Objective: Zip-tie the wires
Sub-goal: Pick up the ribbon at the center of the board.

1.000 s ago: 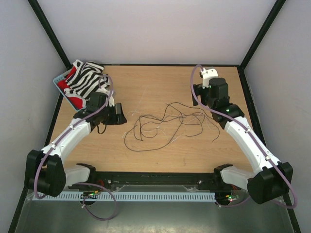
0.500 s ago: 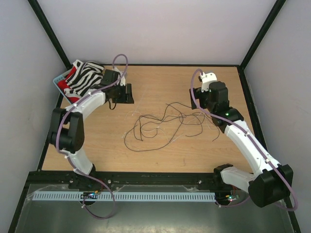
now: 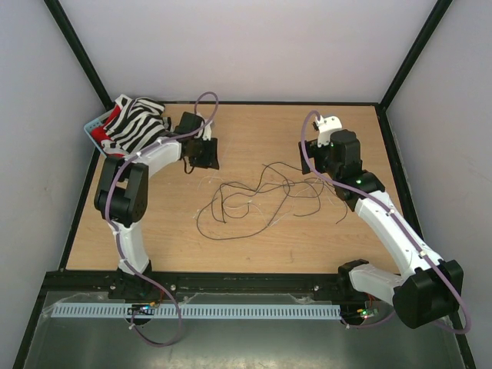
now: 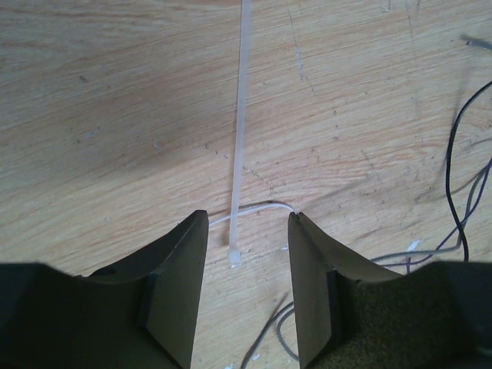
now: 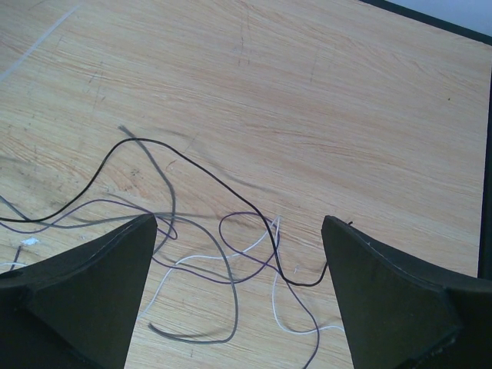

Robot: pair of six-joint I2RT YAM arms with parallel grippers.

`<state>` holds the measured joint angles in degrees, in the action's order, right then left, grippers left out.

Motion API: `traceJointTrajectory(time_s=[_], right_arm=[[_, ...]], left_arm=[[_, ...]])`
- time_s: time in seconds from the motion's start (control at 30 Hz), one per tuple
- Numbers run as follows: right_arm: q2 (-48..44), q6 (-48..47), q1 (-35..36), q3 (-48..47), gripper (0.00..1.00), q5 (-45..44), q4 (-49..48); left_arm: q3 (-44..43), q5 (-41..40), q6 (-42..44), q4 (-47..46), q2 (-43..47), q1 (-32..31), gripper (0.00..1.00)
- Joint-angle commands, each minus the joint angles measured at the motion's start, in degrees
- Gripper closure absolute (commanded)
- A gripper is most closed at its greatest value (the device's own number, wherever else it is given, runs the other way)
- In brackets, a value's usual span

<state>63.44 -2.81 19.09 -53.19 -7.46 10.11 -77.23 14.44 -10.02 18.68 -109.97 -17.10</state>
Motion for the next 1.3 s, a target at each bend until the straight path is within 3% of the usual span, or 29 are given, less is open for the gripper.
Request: traceJointTrajectory(time_s=[0.0,0.4,0.7,1.27], right_arm=[[-0.29,0.17,-0.24,0.04,0.01,0.5,-1.94],[-1.39,-0.17,-0.21,0.36,0.01,-0.15,-1.86],[-1.76,0.07,-0.2,0.14,0.01,0.31,-1.93],[-1.85,1.02,-0.22,-0.96,0.01,3.32,-1.84]], left_arm=[[-2.49,-0.88,0.96,-0.05,-2.95,-0.75,0.52],[-4.3,-3.99,1.67,0.78,-6.71,-2.39,0.57],[-3.34,-10.76,3.12,2.39,-7.83,-5.42,0.59],[-3.49,-8.05,2.42,2.36,-4.9,-4.11,0.93]])
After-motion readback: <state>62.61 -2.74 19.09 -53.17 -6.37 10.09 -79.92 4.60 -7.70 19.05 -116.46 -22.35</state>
